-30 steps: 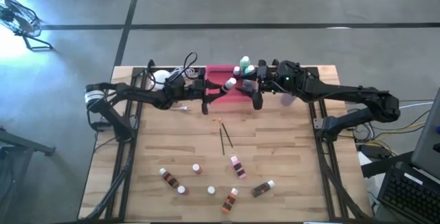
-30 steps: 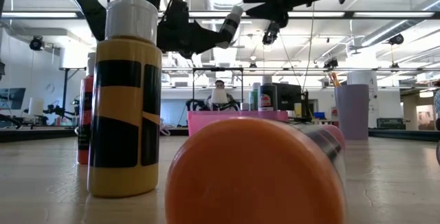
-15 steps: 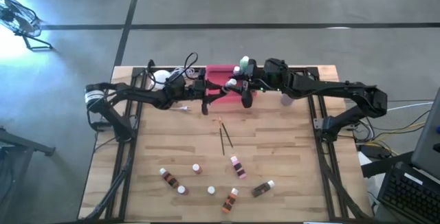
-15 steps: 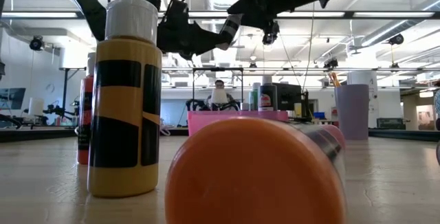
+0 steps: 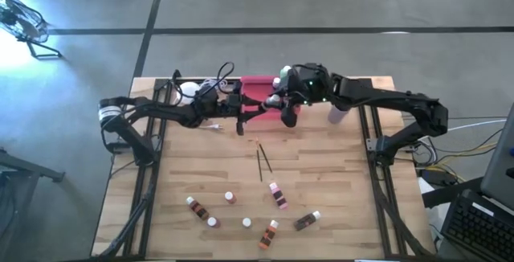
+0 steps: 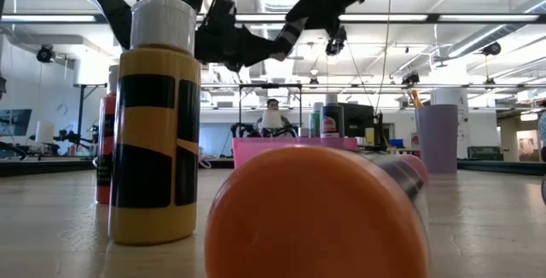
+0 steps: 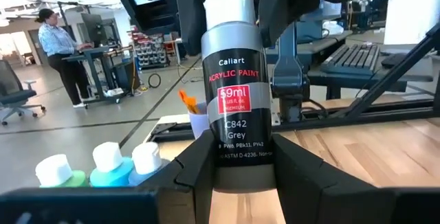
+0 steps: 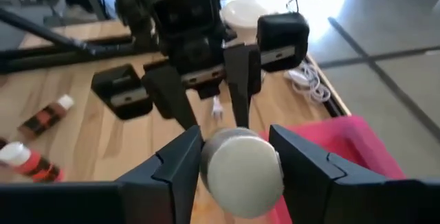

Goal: Pick & Place Paint Supplies
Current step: Put the grey black paint bottle into the pink bin

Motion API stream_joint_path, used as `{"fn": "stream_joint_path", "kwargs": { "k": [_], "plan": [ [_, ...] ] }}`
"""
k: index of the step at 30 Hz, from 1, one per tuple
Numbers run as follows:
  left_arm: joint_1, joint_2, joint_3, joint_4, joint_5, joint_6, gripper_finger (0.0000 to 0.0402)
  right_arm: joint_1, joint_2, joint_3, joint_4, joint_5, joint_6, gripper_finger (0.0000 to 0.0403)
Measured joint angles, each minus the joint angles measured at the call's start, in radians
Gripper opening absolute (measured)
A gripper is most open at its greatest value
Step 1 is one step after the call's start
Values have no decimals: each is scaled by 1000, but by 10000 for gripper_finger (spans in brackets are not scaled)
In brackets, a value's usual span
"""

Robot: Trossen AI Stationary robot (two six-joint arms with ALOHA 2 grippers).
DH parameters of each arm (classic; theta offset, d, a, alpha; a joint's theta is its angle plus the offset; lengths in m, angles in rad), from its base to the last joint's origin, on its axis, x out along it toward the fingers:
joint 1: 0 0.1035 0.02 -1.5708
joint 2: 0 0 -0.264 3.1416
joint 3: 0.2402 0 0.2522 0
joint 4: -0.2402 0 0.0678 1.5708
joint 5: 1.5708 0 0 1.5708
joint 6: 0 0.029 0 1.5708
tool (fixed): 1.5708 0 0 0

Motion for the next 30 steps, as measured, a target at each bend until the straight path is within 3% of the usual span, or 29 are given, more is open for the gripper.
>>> {"fn": "stream_joint_path", "kwargs": {
  "k": [7, 14, 30],
  "plan": [
    [2, 2, 45, -195, 10, 35, 126, -4, 17, 147, -220, 11, -38, 201],
    [2, 0, 53, -209, -1, 46, 126, -3, 25, 184, -336, 66, -53, 205],
    [1, -1, 53, -208, -1, 47, 126, -1, 75, 172, -373, 55, -35, 241]
  ]
}}
